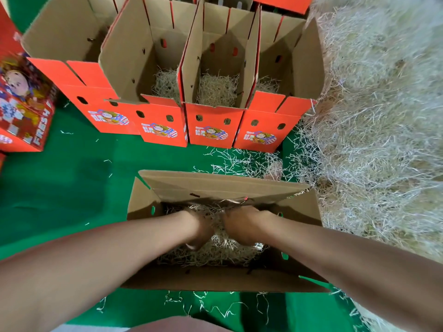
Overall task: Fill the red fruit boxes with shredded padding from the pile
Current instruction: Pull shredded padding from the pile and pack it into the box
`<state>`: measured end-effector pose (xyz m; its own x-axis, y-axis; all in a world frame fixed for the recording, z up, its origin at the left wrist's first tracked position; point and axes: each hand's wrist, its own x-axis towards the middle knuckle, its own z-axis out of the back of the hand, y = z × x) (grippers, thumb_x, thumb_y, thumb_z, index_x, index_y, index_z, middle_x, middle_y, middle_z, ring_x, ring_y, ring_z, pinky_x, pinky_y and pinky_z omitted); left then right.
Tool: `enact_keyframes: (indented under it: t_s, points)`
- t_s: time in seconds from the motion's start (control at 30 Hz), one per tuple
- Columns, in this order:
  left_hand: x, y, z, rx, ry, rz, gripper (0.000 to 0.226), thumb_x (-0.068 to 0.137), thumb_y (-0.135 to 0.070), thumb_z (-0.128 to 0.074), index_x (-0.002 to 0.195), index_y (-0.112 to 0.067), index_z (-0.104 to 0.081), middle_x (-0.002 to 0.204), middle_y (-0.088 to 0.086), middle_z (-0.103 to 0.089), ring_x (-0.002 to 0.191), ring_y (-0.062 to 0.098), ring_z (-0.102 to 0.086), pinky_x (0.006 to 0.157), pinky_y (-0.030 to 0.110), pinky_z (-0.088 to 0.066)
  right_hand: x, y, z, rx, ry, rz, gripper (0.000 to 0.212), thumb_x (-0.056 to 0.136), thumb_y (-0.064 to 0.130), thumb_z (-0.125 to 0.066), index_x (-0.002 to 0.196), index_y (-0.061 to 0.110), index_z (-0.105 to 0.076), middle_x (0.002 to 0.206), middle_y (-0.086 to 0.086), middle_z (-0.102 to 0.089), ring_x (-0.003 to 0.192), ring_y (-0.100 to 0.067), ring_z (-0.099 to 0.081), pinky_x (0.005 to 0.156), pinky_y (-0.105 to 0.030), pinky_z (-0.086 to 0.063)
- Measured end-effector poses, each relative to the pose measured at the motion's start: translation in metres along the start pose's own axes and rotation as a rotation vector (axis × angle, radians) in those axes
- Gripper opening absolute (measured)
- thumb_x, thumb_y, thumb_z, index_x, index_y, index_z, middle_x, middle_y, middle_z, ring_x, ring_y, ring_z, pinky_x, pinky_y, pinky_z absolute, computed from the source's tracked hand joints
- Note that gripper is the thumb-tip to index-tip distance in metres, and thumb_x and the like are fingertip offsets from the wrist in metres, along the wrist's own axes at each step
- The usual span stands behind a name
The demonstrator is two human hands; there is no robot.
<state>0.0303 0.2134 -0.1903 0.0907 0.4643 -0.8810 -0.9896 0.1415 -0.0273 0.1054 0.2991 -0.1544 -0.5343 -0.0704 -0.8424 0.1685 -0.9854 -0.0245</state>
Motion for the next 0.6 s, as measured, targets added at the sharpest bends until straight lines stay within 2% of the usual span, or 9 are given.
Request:
enact_keyframes:
  t_s: [0.1,0.13,0.17,0.23,0.33,0.4,0.47,0.53,0.6]
  points:
    - [0.003,0.005,-0.006,-0.015,0.307,-0.062,0.03,0.088,-0.012,-0.06,0.117,-0.009,-0.054,0.128,0.016,-0.05,0.111,0.027,-0.05,0.096,0.043,-0.044,-0.002,0.016,-0.005,0.057,0.113,0.079,0.036,0.092,0.004,-0.048,0.127,0.002,-0.05,0.129,-0.014,-0.053,0.114,-0.03,-0.054,0.087,-0.037,-0.047]
    - [0.005,0.006,-0.008,-0.053,0.343,-0.075,0.021,0.089,-0.011,-0.058,0.108,-0.017,-0.053,0.126,0.015,-0.051,0.101,0.024,-0.049,0.096,0.043,-0.044,-0.005,0.018,-0.007,0.058,0.148,0.09,0.032,0.092,0.005,-0.049,0.124,0.002,-0.052,0.126,-0.013,-0.054,0.113,-0.03,-0.054,0.086,-0.037,-0.047]
    - [0.005,0.007,-0.009,-0.127,0.345,-0.064,0.023,0.091,-0.011,-0.055,0.111,-0.021,-0.052,0.13,0.013,-0.051,0.093,0.022,-0.05,0.091,0.039,-0.047,-0.008,0.019,-0.008,0.065,0.156,0.084,0.029,0.092,0.006,-0.049,0.121,0.002,-0.055,0.124,-0.013,-0.056,0.112,-0.03,-0.055,0.084,-0.036,-0.047]
    - [0.001,0.009,-0.009,-0.122,0.229,-0.063,0.036,0.094,-0.009,-0.049,0.129,-0.01,-0.051,0.133,0.013,-0.052,0.092,0.022,-0.057,0.079,0.031,-0.049,-0.013,0.015,-0.001,0.077,0.08,0.045,0.026,0.09,0.004,-0.051,0.116,0.001,-0.058,0.119,-0.013,-0.058,0.108,-0.029,-0.058,0.078,-0.034,-0.047]
    - [0.0,0.015,-0.001,0.017,-0.058,0.04,0.03,0.094,-0.013,-0.048,0.122,-0.006,-0.055,0.121,0.01,-0.059,0.103,0.025,-0.06,0.074,0.027,-0.044,-0.011,0.006,0.017,0.179,-0.116,0.016,0.013,0.087,-0.002,-0.053,0.095,0.005,-0.061,0.095,-0.009,-0.061,0.083,-0.023,-0.06,0.053,-0.025,-0.04]
    - [0.001,0.021,0.007,0.08,-0.066,0.039,0.029,0.095,-0.014,-0.045,0.12,-0.004,-0.055,0.121,0.011,-0.058,0.109,0.025,-0.057,0.079,0.028,-0.044,-0.006,0.003,0.024,0.12,-0.104,0.033,0.009,0.089,0.0,-0.052,0.087,0.006,-0.059,0.086,-0.004,-0.057,0.07,-0.017,-0.053,0.045,-0.021,-0.034]
    - [0.003,0.019,0.009,0.068,0.069,-0.01,0.033,0.096,-0.01,-0.044,0.126,0.001,-0.051,0.12,0.015,-0.055,0.106,0.026,-0.056,0.091,0.033,-0.045,0.005,0.001,0.017,-0.022,0.025,0.106,0.021,0.093,0.004,-0.045,0.109,0.002,-0.058,0.108,-0.009,-0.06,0.09,-0.022,-0.057,0.064,-0.024,-0.046]
    - [0.007,0.019,0.004,0.133,0.183,-0.119,0.04,0.096,-0.011,-0.044,0.135,-0.004,-0.045,0.125,0.013,-0.052,0.108,0.026,-0.053,0.099,0.037,-0.042,0.017,-0.002,0.001,-0.105,0.209,0.111,0.037,0.097,0.006,-0.038,0.133,0.001,-0.043,0.134,-0.013,-0.048,0.119,-0.027,-0.048,0.094,-0.033,-0.043]
    - [0.008,0.022,0.0,0.159,0.287,-0.203,0.043,0.098,-0.017,-0.042,0.139,-0.007,-0.04,0.128,0.01,-0.05,0.108,0.023,-0.05,0.102,0.036,-0.039,0.019,-0.008,-0.009,-0.011,0.22,0.082,0.045,0.096,0.004,-0.038,0.141,0.006,-0.035,0.142,-0.013,-0.04,0.128,-0.029,-0.041,0.102,-0.038,-0.04]
